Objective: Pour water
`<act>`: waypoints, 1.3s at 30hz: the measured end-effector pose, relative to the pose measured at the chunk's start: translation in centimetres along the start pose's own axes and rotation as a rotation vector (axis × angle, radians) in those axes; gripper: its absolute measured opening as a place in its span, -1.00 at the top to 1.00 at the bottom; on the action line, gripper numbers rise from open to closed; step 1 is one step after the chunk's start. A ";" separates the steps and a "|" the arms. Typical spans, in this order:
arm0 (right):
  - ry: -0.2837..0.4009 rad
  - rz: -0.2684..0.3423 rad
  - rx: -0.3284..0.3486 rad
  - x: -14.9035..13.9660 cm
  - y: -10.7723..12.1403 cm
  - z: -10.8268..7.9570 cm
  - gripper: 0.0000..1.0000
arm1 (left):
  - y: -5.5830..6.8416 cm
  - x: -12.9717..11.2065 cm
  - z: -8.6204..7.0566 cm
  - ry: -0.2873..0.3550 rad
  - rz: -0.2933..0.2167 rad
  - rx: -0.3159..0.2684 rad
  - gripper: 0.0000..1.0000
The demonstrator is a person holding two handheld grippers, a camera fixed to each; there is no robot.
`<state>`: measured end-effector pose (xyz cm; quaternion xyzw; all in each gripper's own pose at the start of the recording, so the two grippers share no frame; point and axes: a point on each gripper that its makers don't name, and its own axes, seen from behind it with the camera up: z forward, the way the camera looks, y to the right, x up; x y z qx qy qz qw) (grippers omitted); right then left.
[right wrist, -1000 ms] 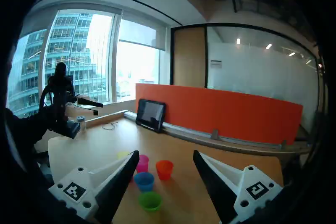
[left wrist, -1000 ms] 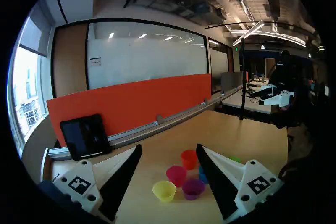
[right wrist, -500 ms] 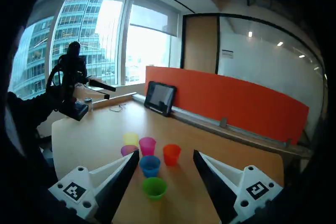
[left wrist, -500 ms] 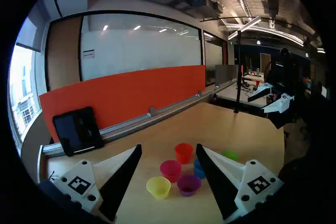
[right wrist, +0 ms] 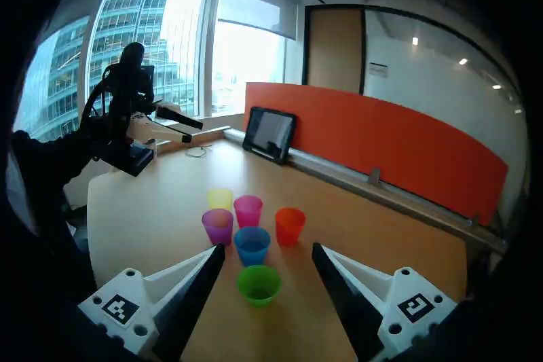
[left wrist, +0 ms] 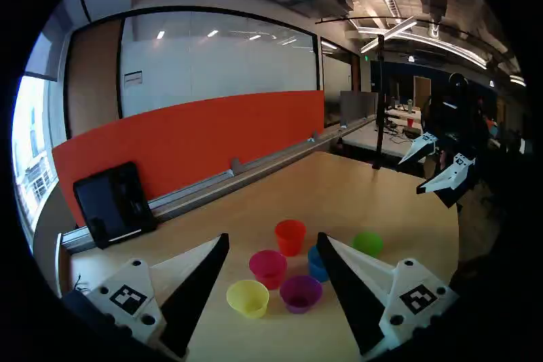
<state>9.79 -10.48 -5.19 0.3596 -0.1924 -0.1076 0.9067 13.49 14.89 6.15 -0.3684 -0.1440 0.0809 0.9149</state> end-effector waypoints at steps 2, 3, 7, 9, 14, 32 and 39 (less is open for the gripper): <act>-0.010 -0.005 0.003 -0.6 -0.2 0.2 -0.99 | 0.2 -0.4 0.4 -0.008 0.004 -0.007 -0.92; -0.015 -0.008 0.005 -0.9 -0.3 0.4 -0.99 | 0.3 -0.5 0.6 -0.012 0.007 -0.011 -0.92; -0.035 -0.015 0.012 -2.2 -0.6 0.8 -0.99 | 0.8 -1.2 1.4 -0.027 0.015 -0.028 -0.92; -0.047 -0.013 0.017 -2.9 -0.7 1.1 -0.99 | 1.2 -1.5 1.9 -0.036 0.016 -0.040 -0.92; -0.072 -0.004 0.026 -4.4 -1.0 1.5 -1.00 | 2.2 -2.5 3.1 -0.061 0.021 -0.070 -0.92; -0.133 0.011 0.037 -8.7 -0.9 3.5 -0.99 | 5.7 -6.4 7.4 -0.157 0.063 -0.167 -0.92; -0.153 0.011 0.044 -10.0 -1.0 4.4 -0.99 | 6.8 -7.7 8.8 -0.199 0.089 -0.199 -0.92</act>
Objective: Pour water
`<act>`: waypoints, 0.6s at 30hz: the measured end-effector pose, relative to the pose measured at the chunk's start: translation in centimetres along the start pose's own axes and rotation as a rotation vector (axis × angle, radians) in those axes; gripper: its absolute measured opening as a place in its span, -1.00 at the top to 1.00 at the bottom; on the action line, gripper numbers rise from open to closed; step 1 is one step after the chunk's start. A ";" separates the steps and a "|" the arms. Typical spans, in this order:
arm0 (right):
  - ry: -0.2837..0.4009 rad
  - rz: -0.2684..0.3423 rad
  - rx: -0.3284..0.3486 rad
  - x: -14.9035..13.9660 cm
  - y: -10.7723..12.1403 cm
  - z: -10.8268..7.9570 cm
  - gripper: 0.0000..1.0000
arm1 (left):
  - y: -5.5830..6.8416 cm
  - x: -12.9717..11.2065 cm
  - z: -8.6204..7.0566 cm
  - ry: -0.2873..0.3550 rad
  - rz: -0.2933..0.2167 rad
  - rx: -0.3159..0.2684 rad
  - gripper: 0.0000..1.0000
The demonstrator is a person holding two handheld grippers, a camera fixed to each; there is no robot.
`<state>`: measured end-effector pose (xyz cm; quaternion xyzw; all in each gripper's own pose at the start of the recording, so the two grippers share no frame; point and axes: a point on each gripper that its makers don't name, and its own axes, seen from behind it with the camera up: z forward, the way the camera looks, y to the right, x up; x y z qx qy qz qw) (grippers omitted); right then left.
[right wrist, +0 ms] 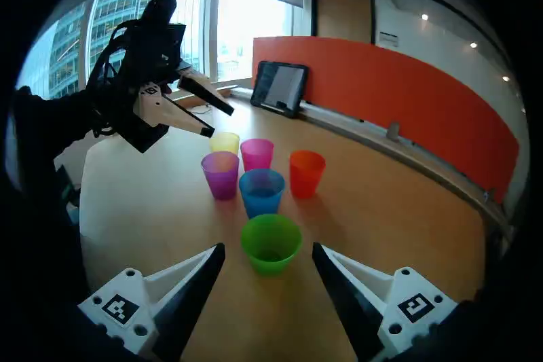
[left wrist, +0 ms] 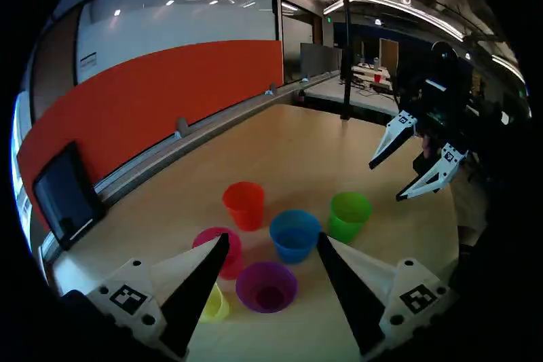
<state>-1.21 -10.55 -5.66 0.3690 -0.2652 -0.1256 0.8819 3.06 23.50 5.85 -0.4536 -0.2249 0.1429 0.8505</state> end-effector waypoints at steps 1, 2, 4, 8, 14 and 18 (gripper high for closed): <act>-0.003 0.000 0.001 -0.2 0.0 0.1 -0.99 | 0.1 -0.1 0.2 -0.005 0.002 -0.005 -0.92; -0.006 0.000 0.003 -0.3 0.0 0.3 -0.99 | 0.2 -0.2 0.5 -0.010 0.003 -0.010 -0.92; -0.011 -0.002 0.004 -0.6 0.0 0.5 -0.99 | 0.4 -0.5 0.9 -0.021 0.003 -0.020 -0.92; -0.019 -0.004 0.003 -1.2 0.0 1.0 -0.99 | 0.9 -1.0 1.8 -0.042 0.002 -0.039 -0.92; -0.029 -0.006 0.004 -1.8 0.1 1.7 -0.99 | 1.5 -2.0 3.2 -0.076 0.007 -0.062 -0.92; -0.032 -0.009 0.007 -2.0 0.0 2.0 -0.99 | 1.9 -2.6 4.3 -0.100 0.013 -0.073 -0.92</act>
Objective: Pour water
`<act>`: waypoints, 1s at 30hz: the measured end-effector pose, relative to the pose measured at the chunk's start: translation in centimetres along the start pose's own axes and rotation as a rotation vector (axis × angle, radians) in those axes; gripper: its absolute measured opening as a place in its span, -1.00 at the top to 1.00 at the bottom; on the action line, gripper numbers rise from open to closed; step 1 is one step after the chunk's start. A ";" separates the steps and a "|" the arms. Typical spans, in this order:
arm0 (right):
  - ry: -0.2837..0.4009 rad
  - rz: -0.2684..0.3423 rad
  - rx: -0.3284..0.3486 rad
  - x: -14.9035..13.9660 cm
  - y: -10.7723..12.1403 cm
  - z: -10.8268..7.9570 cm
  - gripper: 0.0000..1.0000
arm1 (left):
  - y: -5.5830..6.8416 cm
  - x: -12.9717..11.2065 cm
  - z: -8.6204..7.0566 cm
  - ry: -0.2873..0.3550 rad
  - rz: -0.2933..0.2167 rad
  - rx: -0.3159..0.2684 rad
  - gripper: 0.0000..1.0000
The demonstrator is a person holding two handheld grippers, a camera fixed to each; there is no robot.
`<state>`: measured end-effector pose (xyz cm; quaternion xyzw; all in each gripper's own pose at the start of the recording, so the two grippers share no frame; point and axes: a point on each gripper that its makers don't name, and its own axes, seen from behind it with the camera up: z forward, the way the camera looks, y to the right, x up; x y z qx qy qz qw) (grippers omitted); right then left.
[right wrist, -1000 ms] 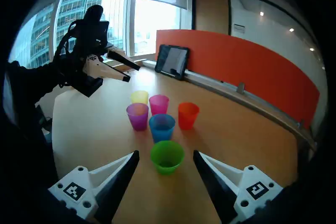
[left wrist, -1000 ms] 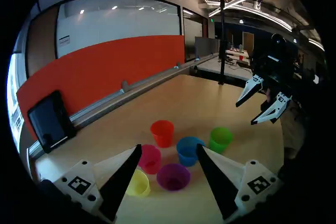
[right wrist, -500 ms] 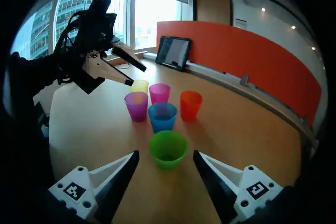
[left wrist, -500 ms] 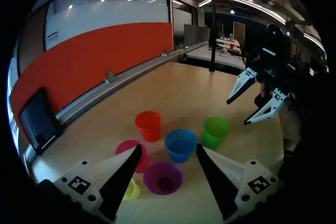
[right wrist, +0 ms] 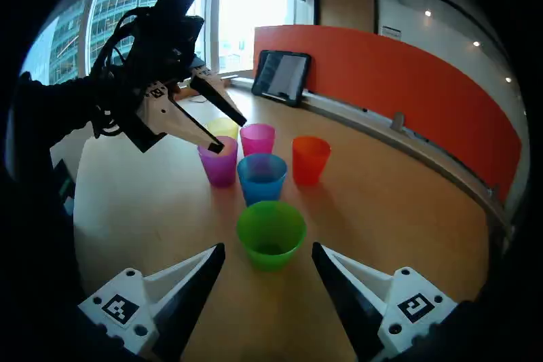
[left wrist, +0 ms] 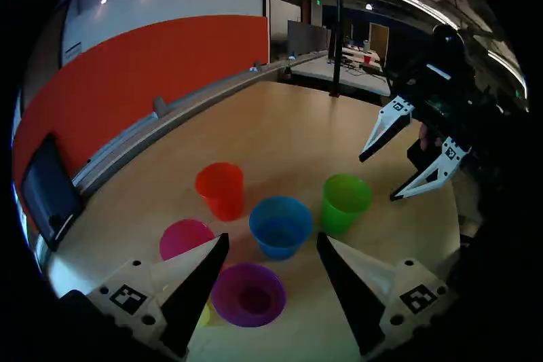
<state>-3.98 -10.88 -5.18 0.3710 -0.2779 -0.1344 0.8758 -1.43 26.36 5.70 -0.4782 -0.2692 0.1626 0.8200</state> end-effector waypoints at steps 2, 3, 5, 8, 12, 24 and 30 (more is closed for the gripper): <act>0.000 0.000 0.002 -0.1 -0.1 0.1 -0.99 | 0.2 -0.2 0.5 -0.009 0.003 -0.007 -0.92; -0.001 0.000 0.003 -0.1 -0.1 0.2 -0.99 | 0.3 -0.4 0.8 -0.014 0.005 -0.009 -0.92; -0.003 -0.001 0.005 -0.2 -0.1 0.4 -0.99 | 0.4 -0.5 1.3 -0.023 0.008 -0.012 -0.92; -0.007 -0.002 0.005 -0.3 -0.1 0.6 -0.99 | 0.6 -0.9 2.0 -0.037 0.014 -0.014 -0.92; -0.010 -0.003 0.007 -0.5 0.0 0.8 -0.99 | 0.6 -1.2 2.8 -0.050 0.020 -0.016 -0.92; -0.018 -0.001 0.009 -0.8 0.1 1.5 -0.99 | 0.5 -2.0 4.6 -0.088 0.006 -0.015 -0.92; -0.021 0.000 0.009 -0.9 0.3 1.6 -0.99 | 0.5 -1.8 5.3 -0.088 0.009 -0.014 -0.92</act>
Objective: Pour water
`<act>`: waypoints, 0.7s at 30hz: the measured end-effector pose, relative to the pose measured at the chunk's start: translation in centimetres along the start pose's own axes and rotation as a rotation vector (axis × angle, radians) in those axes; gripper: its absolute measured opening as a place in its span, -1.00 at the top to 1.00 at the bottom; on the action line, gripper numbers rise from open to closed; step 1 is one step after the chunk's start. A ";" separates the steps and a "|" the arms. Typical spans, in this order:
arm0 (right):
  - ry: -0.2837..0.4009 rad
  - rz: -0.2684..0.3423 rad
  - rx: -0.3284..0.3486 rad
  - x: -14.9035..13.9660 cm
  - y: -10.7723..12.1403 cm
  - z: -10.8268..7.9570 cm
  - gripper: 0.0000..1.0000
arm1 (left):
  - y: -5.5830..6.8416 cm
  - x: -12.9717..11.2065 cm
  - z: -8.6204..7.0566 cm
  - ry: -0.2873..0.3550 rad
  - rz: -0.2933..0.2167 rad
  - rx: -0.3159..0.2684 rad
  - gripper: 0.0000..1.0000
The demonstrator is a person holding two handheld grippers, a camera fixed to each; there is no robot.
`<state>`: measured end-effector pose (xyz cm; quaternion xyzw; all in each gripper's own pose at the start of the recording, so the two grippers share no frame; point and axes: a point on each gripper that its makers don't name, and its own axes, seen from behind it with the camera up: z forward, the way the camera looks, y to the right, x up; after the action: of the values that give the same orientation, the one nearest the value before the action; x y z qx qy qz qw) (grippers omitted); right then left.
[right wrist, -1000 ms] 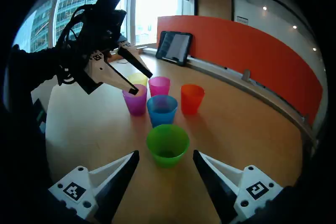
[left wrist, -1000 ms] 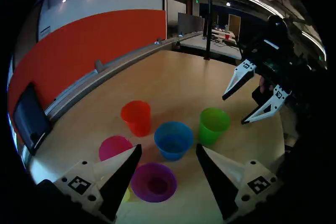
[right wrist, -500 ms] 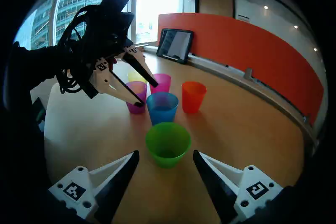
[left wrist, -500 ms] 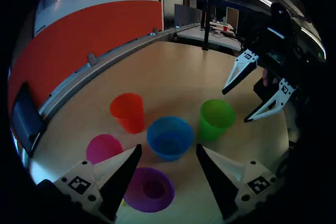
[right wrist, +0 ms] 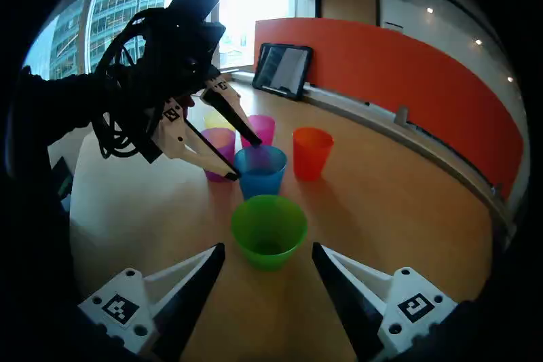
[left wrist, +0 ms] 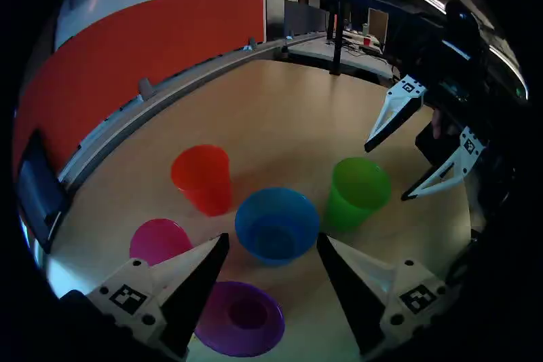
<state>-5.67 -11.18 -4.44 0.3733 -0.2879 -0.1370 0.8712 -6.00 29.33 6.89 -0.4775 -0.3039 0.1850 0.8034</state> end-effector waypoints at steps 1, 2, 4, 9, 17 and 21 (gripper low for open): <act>0.000 0.000 0.000 0.0 0.0 0.0 -0.99 | 0.0 0.0 0.1 -0.001 0.000 -0.001 -0.92; 0.000 0.000 0.000 0.0 0.0 0.0 -0.99 | 0.1 0.0 0.3 -0.002 -0.001 -0.002 -0.92; 0.000 0.001 0.000 0.0 0.0 0.1 -0.99 | 0.1 0.0 0.5 -0.002 -0.002 -0.003 -0.92; -0.002 0.001 -0.001 0.0 0.1 0.1 -0.99 | 0.2 0.1 1.2 -0.005 0.000 0.002 -0.92; -0.003 -0.001 -0.003 -0.1 0.3 0.0 -0.99 | 0.1 -0.1 2.0 -0.006 -0.004 0.022 -0.92; -0.002 -0.001 -0.005 -0.1 0.3 0.0 -0.99 | 0.1 0.1 2.3 0.003 -0.008 0.031 -0.91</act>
<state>-5.69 -10.91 -4.24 0.3710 -0.2882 -0.1383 0.8718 -7.46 30.93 7.69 -0.4640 -0.3017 0.1859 0.8119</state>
